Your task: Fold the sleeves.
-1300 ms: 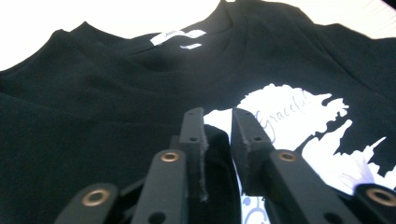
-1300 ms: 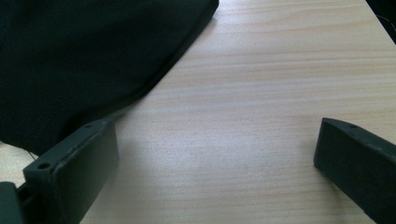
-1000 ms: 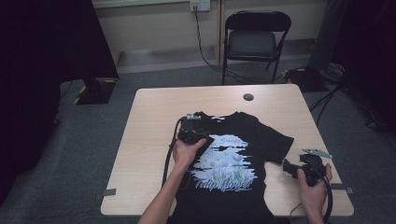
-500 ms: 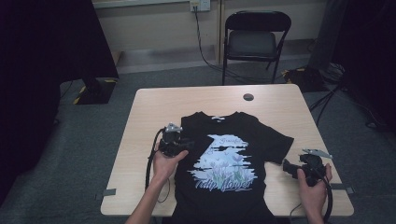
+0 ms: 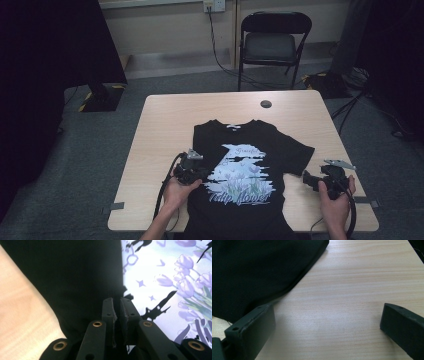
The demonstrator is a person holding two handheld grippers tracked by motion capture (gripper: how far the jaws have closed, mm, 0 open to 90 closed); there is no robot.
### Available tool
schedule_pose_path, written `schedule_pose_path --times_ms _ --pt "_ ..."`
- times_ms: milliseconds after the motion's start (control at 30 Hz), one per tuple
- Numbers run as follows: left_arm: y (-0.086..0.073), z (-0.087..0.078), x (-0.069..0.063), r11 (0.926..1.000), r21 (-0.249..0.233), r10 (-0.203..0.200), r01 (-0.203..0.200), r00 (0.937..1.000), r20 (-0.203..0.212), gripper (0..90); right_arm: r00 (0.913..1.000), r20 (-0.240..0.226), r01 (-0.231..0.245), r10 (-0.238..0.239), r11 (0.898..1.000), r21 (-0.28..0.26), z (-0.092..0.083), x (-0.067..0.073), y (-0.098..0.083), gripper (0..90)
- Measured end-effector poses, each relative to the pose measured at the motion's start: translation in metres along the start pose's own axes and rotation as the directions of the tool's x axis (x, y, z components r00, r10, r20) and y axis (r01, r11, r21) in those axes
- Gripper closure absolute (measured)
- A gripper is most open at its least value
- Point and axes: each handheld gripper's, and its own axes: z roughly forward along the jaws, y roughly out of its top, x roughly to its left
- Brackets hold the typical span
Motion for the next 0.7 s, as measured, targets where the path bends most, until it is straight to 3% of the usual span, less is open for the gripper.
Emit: schedule_pose_path --times_ms 100,133,167,200,233,333,367,500,533,633,700 --pt "0.000 -0.003 0.001 0.9995 -0.025 -0.017 0.018 0.9995 0.026 82.9 1.0000 0.000 0.000 0.000 1.000 0.000 0.000 0.000 0.000 0.0" --pt "0.001 -0.010 0.001 0.9939 -0.109 -0.018 0.020 0.9996 0.022 83.3 1.0000 0.000 0.000 0.000 1.000 0.000 0.000 0.000 0.000 0.0" --pt "0.001 -0.010 0.001 0.9939 -0.109 -0.018 0.020 0.9996 0.022 83.1 1.0000 -0.001 -0.001 0.001 1.000 0.000 0.000 0.000 0.000 0.0" --pt "0.004 -0.017 0.001 0.9840 -0.177 -0.017 0.019 0.9998 0.010 81.5 1.0000 -0.001 -0.001 0.001 1.000 0.000 0.000 0.000 0.000 0.0" --pt "0.005 -0.019 0.001 0.9799 -0.198 -0.023 0.022 0.9997 0.001 81.2 1.0000 0.000 -0.001 0.001 1.000 0.000 0.000 0.000 0.000 0.0" --pt "0.003 -0.016 0.003 0.9823 -0.185 -0.032 0.029 0.9994 -0.011 81.0 1.0000 -0.001 0.000 0.000 1.000 0.000 0.000 0.000 0.000 0.0" --pt "0.001 -0.012 0.004 0.9861 -0.164 -0.029 0.025 0.9994 -0.019 81.0 1.0000 -0.001 -0.001 0.001 1.000 0.000 0.000 0.000 0.000 0.0" --pt "-0.008 0.001 0.003 0.9898 -0.142 -0.024 0.010 0.9948 -0.099 74.8 1.0000 0.000 0.000 0.000 1.000 0.000 0.000 0.000 0.000 0.0" --pt "-0.008 0.001 0.003 0.9898 -0.142 -0.024 0.010 0.9948 -0.099 72.5 1.0000 -0.001 0.000 0.000 1.000 0.000 0.000 0.000 0.000 0.0" --pt "-0.008 -0.004 -0.001 0.9796 -0.200 -0.014 -0.010 0.9929 -0.118 62.3 1.0000 0.000 0.000 0.000 1.000 0.000 0.000 0.000 0.000 0.0" --pt "-0.007 -0.013 0.000 0.9685 -0.249 -0.037 0.009 0.9932 -0.110 50.1 1.0000 0.000 0.000 0.000 1.000 0.000 0.000 0.000 0.000 0.0"
